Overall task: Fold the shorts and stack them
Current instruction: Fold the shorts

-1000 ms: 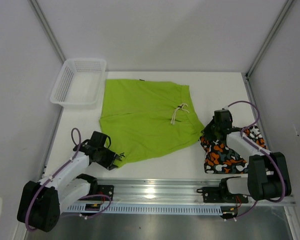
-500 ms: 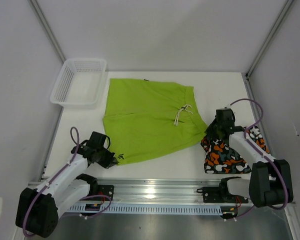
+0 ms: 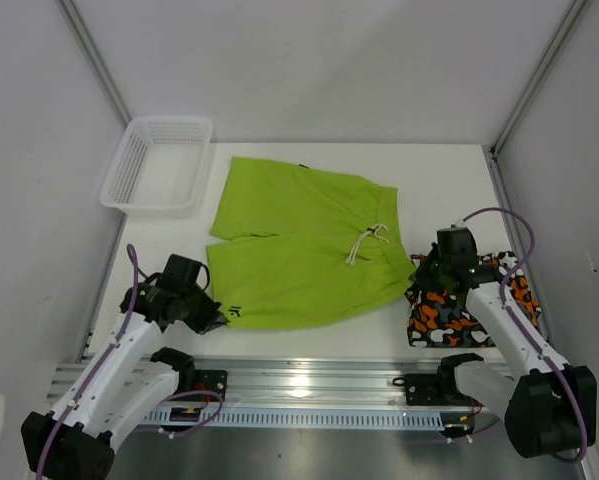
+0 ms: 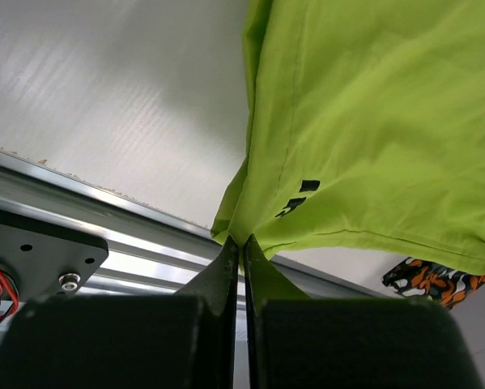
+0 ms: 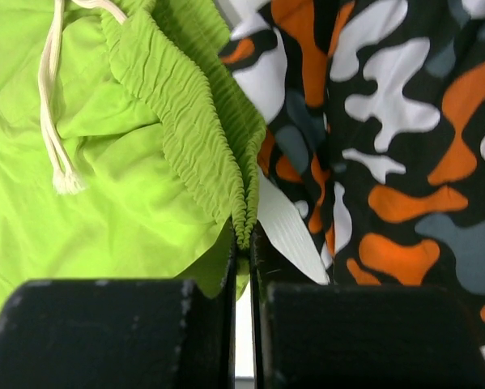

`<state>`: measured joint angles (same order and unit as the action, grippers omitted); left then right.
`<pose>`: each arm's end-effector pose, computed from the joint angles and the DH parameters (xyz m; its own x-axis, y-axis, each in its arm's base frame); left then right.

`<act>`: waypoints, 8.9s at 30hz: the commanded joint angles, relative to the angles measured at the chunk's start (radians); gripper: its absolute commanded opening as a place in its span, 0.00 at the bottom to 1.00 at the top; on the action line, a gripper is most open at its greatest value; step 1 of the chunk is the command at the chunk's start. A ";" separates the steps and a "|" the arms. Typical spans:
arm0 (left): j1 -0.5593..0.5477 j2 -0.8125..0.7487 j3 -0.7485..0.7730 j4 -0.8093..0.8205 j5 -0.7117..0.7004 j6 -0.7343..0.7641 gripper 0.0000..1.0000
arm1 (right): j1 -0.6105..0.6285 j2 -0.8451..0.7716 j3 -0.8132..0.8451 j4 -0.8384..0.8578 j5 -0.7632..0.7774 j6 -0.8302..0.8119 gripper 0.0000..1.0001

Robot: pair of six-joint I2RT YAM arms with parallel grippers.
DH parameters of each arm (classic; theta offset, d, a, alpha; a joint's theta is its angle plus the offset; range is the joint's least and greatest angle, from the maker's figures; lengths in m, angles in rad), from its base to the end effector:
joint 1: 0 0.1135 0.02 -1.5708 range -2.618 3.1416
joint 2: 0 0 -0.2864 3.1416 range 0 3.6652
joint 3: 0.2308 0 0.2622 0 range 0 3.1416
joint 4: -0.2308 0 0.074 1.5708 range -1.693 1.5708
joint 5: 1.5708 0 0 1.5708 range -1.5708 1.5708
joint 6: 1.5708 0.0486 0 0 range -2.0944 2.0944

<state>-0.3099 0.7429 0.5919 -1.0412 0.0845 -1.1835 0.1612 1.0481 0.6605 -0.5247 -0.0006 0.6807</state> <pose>0.1089 -0.0392 0.2144 -0.6431 -0.7628 -0.0670 -0.6934 0.6172 -0.3719 0.2083 0.0339 0.2237 -0.7079 0.5225 -0.4753 0.3663 0.8469 0.3855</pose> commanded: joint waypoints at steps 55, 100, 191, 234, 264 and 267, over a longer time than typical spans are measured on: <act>0.344 0.241 0.836 -0.051 -0.040 0.334 0.00 | 0.311 -0.136 0.357 -0.305 0.135 0.278 0.00; 0.290 1.157 1.273 0.194 -0.020 0.305 0.00 | 0.132 0.069 0.171 -0.048 0.220 0.580 0.00; -0.598 0.654 0.606 0.518 -0.429 0.717 0.97 | 0.426 -0.033 -0.028 0.380 -0.053 0.093 0.75; -0.931 0.747 0.419 0.707 -0.630 0.749 0.94 | 0.311 0.225 0.128 0.476 -0.321 0.101 0.00; -1.015 1.158 0.691 0.339 -1.011 0.509 0.53 | 0.310 0.240 0.137 0.456 -0.335 0.161 0.00; -1.031 1.164 0.687 0.303 -1.043 0.467 0.48 | 0.299 0.251 0.143 0.457 -0.337 0.160 0.00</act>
<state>-1.3228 1.8984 1.2472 -0.6819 -0.8822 -0.6510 0.4713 1.3014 0.7662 -0.0784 -0.3275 0.8356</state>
